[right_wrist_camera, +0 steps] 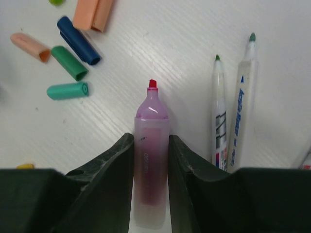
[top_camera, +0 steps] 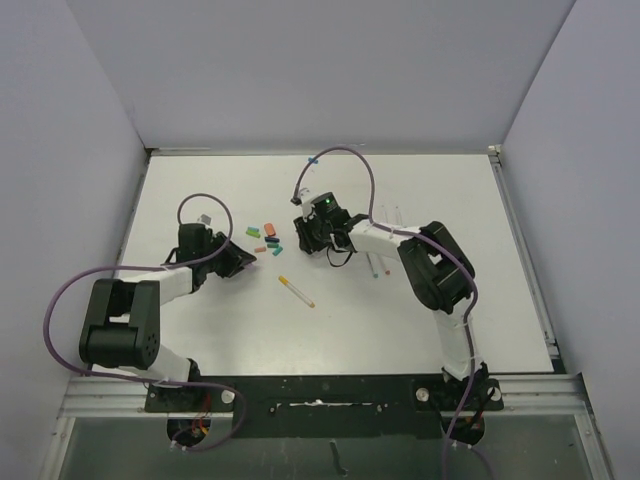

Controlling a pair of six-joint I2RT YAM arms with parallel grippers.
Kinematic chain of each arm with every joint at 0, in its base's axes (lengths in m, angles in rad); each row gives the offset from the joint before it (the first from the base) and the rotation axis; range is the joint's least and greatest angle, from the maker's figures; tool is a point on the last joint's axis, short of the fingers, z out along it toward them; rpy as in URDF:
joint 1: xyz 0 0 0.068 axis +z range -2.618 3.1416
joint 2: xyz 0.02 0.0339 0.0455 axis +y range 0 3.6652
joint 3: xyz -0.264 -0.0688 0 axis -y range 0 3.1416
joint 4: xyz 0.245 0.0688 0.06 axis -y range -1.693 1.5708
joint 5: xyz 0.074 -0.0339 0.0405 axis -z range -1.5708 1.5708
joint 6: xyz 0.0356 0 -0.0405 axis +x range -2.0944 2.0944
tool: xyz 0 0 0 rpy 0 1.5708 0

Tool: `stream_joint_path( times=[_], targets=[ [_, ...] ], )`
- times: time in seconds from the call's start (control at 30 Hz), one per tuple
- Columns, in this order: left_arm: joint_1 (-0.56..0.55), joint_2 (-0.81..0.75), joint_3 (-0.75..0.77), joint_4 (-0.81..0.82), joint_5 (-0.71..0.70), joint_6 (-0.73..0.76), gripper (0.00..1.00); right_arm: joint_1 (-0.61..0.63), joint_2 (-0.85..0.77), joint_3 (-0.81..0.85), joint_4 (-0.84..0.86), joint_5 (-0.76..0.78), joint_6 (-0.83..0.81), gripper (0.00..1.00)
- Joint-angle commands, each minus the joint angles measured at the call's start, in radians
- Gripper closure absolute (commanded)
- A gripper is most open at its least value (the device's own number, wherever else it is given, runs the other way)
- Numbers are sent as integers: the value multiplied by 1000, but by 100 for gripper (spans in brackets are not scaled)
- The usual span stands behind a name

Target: Open the pen caps

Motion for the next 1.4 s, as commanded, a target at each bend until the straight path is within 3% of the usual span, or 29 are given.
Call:
stream_joint_path(
  times=[0.0, 0.3, 0.53, 0.6, 0.73, 1.07, 1.37],
  targets=[
    [8, 31, -4, 54, -4, 23, 78, 9, 25, 62, 47, 21, 13, 95],
    [10, 112, 6, 95, 18, 6, 63, 9, 32, 76, 41, 26, 9, 93],
    [20, 50, 10, 66, 10, 0, 50, 11, 44, 88, 34, 24, 5, 85],
    [23, 16, 7, 60, 11, -2, 40, 12, 49, 96, 30, 24, 5, 80],
    [28, -76, 12, 26, 10, 3, 4, 13, 52, 105, 25, 28, 6, 67],
    [43, -173, 4, 91, 83, -27, 2, 15, 16, 105, 30, 33, 1, 52],
    [44, -135, -17, 208, 93, -106, 2, 24, -168, -11, 69, 34, -66, 34]
  ],
)
